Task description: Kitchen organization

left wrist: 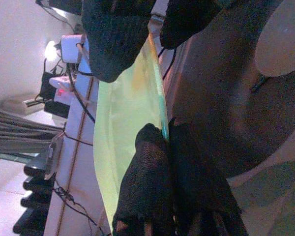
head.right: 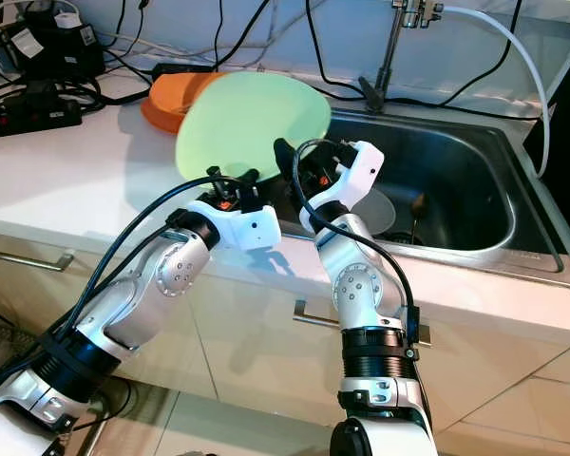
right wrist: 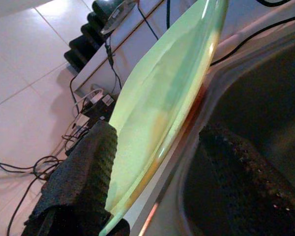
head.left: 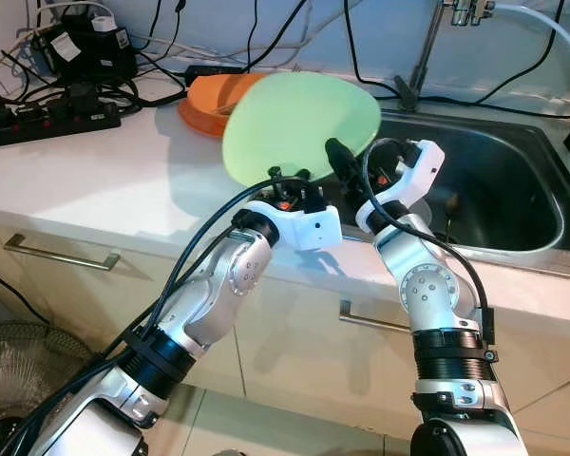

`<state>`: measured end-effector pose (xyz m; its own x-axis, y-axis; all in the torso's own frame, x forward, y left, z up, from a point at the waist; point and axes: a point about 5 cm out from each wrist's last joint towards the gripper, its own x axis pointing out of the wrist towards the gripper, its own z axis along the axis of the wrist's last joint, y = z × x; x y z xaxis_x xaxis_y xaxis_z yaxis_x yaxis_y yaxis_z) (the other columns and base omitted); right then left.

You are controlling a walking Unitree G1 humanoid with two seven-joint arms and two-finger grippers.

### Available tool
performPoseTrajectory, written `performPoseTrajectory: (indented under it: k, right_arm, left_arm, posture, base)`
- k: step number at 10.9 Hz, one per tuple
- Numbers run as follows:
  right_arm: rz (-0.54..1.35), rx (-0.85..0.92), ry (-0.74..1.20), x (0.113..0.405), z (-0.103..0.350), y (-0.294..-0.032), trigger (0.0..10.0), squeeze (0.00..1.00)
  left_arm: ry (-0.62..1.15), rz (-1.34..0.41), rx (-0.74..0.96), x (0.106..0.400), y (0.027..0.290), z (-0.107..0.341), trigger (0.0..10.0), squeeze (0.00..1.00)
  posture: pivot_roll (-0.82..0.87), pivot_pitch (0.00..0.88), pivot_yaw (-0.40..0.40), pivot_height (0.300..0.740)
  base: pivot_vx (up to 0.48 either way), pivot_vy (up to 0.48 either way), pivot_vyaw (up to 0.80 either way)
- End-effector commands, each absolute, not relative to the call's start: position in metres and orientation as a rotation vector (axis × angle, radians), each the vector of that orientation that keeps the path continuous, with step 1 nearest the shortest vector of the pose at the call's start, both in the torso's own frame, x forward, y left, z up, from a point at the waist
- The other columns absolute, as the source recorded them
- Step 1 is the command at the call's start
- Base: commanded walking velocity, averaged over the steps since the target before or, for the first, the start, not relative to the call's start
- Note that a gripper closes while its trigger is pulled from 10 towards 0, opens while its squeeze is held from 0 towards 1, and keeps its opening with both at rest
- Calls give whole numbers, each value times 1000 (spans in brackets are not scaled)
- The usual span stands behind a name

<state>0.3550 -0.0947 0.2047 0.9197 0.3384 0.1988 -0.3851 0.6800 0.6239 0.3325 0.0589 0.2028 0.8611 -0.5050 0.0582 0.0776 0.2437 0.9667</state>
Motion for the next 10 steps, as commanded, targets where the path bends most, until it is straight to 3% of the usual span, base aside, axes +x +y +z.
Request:
performPoseTrajectory:
  k: [1, 2, 10]
  right_arm:
    - [389, 715, -78, 357, 206, -96, 1098, 0]
    - [384, 718, -80, 357, 207, -97, 0, 0]
    - [377, 726, -81, 359, 206, -97, 0, 0]
  left_arm:
    - [-465, -400, 1258, 329, 55, 217, 10000, 0]
    - [-462, -400, 1258, 329, 55, 216, 10000, 0]
    - [-492, -413, 1272, 328, 53, 218, 10000, 0]
  posture:
    - [187, 18, 7, 740]
    - [187, 21, 7, 740]
    - [189, 33, 8, 740]
  base:
    - [0, 0, 0]
    - [0, 0, 0]
    - [0, 0, 0]
